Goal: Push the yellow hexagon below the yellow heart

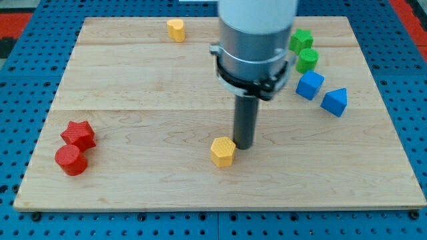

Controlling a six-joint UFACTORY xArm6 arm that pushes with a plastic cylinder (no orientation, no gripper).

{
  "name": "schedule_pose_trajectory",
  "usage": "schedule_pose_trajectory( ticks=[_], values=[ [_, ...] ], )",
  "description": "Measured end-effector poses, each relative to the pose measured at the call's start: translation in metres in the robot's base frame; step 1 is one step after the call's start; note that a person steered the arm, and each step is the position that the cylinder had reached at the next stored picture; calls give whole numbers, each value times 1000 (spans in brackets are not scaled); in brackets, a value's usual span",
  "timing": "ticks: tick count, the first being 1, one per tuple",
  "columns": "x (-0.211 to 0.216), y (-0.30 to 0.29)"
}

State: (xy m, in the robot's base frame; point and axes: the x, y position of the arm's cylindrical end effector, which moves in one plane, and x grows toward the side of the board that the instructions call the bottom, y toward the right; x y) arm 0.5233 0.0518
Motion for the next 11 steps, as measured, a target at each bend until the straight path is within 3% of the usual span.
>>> schedule_pose_trajectory(
  ticks=[1, 2, 4, 5, 6, 8, 9, 10, 11],
  values=[
    [9, 11],
    [18, -57],
    [-36, -67],
    [37, -46],
    [27, -101],
    [-77, -103],
    [-50, -107],
    [-63, -142],
    [-105, -153]
  ],
)
